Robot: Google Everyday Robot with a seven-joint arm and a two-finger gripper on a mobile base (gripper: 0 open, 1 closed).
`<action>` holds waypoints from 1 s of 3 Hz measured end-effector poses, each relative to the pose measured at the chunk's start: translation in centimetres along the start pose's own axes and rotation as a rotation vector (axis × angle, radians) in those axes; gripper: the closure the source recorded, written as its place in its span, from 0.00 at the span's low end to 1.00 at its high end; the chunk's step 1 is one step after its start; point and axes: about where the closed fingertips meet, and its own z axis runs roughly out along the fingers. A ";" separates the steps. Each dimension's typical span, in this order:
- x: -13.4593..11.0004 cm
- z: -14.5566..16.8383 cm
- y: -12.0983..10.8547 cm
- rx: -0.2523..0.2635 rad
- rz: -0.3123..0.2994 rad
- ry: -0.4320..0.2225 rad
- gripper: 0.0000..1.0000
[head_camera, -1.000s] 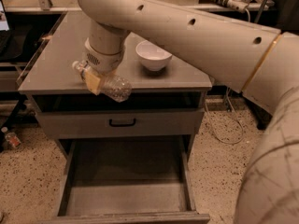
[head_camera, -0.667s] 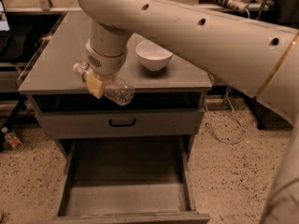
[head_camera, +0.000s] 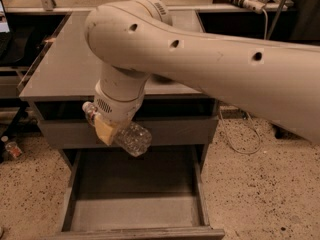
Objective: Place water bottle into middle drawer
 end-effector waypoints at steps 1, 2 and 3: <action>-0.1 0.0 0.0 0.000 0.000 -0.001 1.00; 0.5 2.0 1.1 -0.040 0.011 -0.009 1.00; 2.2 8.6 3.7 -0.122 0.063 0.014 1.00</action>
Offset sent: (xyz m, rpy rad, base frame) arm -0.0248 0.0209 -0.0558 0.0796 0.0842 -0.0012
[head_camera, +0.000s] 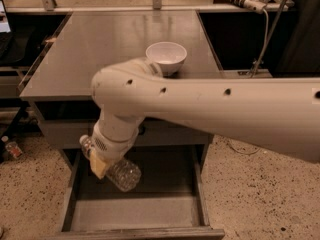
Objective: Place water bottle into middle drawer
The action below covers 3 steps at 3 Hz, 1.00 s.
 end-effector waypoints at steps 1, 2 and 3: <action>1.7 8.3 0.9 -0.083 0.042 0.017 1.00; 1.8 16.2 1.2 -0.167 0.096 -0.005 1.00; 1.8 16.2 1.2 -0.167 0.097 -0.005 1.00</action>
Offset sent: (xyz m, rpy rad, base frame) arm -0.0259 0.0680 -0.2253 0.1498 0.2208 -0.0747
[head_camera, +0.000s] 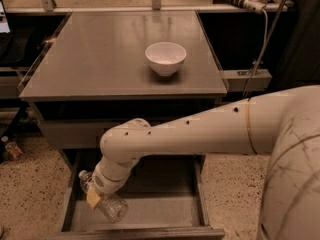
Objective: Place water bottle into middle drawer
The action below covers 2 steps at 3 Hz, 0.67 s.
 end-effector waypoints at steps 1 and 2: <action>0.0 1.9 -1.6 0.012 0.026 0.001 1.00; -0.7 3.8 -4.3 0.033 0.031 -0.025 1.00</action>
Offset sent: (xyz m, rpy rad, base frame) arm 0.0599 -0.0079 -0.0785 -0.0021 -0.0646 -0.0731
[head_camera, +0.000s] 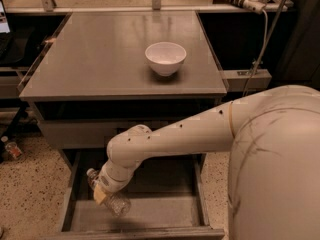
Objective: Place water bottle into middle drawer
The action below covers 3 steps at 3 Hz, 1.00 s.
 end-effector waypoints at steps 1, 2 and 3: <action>-0.4 1.7 -2.2 0.016 0.005 -0.017 1.00; 0.2 3.9 -4.1 0.011 0.027 -0.033 1.00; 0.8 6.0 -5.8 0.003 0.050 -0.060 1.00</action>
Offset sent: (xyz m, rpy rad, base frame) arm 0.0352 -0.0167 -0.0836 0.0330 -0.0151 -0.0730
